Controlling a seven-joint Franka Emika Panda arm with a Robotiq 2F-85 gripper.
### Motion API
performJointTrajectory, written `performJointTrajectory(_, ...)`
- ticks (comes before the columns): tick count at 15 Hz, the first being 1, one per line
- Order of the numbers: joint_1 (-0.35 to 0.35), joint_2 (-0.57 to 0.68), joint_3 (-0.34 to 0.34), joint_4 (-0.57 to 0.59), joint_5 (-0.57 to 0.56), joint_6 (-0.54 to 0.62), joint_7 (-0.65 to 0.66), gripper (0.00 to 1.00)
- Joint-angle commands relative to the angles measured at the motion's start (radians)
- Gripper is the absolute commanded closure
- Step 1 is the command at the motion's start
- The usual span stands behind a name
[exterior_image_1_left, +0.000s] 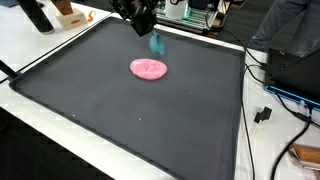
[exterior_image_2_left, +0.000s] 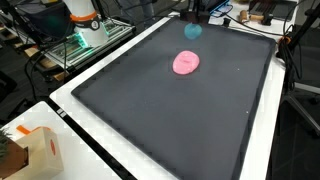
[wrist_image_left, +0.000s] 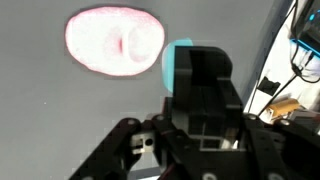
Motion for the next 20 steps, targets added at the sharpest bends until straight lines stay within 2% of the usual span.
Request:
performJointTrajectory(1,0.03,-0.088,0.024,-0.066,-0.165,0.069,0.18,0.75)
performJointTrajectory(5,0.054,-0.124,0.046,-0.079,-0.32,0.076,0.355,0.75)
performJointTrajectory(9,0.07,-0.143,0.063,-0.084,-0.412,0.06,0.464,0.75)
performJointTrajectory(20,0.091,-0.174,0.091,-0.105,-0.491,0.068,0.58,0.75)
